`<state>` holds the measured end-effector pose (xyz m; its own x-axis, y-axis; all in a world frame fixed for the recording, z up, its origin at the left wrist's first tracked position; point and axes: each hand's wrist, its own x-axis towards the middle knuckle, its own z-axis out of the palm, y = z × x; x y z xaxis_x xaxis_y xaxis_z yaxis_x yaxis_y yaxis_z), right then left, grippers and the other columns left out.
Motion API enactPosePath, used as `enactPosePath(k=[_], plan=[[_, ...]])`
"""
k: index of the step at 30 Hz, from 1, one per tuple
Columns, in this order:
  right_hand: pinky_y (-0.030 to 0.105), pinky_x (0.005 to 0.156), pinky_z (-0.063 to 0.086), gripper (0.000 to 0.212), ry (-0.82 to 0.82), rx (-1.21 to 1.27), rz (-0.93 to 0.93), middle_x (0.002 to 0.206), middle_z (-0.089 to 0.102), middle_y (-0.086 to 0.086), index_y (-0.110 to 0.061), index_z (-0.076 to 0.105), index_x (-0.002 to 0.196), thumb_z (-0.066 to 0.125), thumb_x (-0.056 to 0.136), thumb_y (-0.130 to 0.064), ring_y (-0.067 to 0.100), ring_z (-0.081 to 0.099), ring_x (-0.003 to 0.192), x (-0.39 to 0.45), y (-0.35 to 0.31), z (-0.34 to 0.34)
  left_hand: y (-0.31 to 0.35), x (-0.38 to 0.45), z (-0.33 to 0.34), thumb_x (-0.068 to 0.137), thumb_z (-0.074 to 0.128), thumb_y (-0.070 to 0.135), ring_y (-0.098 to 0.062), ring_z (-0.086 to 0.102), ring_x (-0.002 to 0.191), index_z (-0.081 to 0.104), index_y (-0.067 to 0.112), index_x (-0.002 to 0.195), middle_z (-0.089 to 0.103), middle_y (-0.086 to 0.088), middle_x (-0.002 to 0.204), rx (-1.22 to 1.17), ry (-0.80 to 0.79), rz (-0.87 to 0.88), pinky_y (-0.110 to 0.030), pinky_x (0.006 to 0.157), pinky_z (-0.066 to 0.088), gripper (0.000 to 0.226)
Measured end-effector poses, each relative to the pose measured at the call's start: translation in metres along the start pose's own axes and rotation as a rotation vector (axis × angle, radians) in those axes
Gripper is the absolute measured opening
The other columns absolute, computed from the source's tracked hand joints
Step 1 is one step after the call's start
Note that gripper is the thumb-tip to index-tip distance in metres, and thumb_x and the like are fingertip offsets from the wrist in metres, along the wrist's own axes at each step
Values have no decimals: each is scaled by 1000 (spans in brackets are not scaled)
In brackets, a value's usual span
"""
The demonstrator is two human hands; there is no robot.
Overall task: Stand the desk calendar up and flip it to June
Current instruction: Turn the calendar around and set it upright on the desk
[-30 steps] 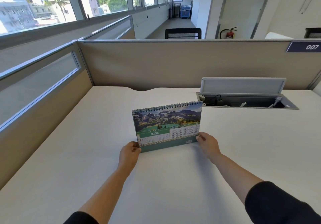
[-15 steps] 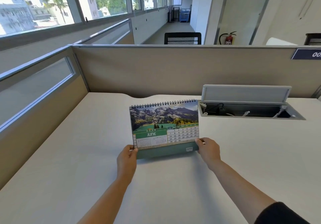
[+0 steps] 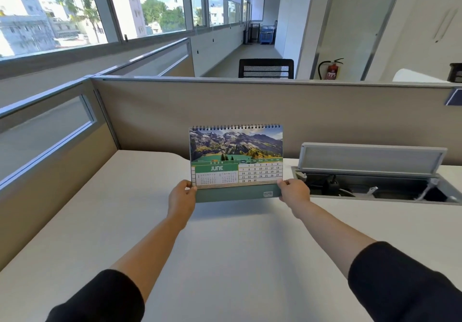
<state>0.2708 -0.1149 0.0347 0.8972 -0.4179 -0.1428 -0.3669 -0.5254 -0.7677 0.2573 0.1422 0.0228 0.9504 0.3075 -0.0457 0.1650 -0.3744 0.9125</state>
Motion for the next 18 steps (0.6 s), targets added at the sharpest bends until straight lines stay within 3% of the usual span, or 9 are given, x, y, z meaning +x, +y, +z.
enactPosePath(k=[3, 8, 11, 15, 18], plan=[[30, 58, 42, 39, 17, -78, -10, 97, 70, 15, -5, 66, 91, 44, 93, -37, 30, 64, 90, 19, -1, 9, 0, 19, 10, 93, 41, 14, -26, 52, 91, 52, 13, 94, 55, -9, 98, 8, 7, 6, -32, 68, 43, 11], [38, 75, 50, 37, 29, -52, 15, 107, 67, 17, -3, 64, 103, 44, 93, -33, 31, 61, 97, 39, 7, 29, -12, 40, 27, 93, 39, 13, -24, 50, 91, 52, 12, 96, 54, -8, 100, -11, 19, -20, -23, 59, 41, 14], [37, 76, 48, 37, 51, -30, -4, 113, 65, 17, -3, 61, 109, 45, 93, -32, 30, 57, 103, 46, 10, 37, -23, 46, 34, 94, 38, 13, -23, 50, 93, 53, 11, 99, 55, -8, 102, -13, 15, -36, -23, 60, 42, 15], [29, 66, 41, 35, 37, -23, -22, 121, 62, 16, -5, 56, 114, 44, 94, -31, 29, 55, 110, 51, 11, 45, -31, 52, 37, 94, 38, 15, -23, 50, 92, 51, 14, 96, 57, -11, 106, 6, 27, -3, -25, 60, 43, 13], [28, 64, 40, 34, 42, -64, -32, 121, 62, 15, -8, 54, 114, 43, 94, -33, 30, 56, 109, 54, 13, 50, -32, 55, 37, 95, 36, 18, -23, 49, 94, 51, 11, 104, 59, -14, 113, 46, 15, 9, -29, 70, 44, 19]])
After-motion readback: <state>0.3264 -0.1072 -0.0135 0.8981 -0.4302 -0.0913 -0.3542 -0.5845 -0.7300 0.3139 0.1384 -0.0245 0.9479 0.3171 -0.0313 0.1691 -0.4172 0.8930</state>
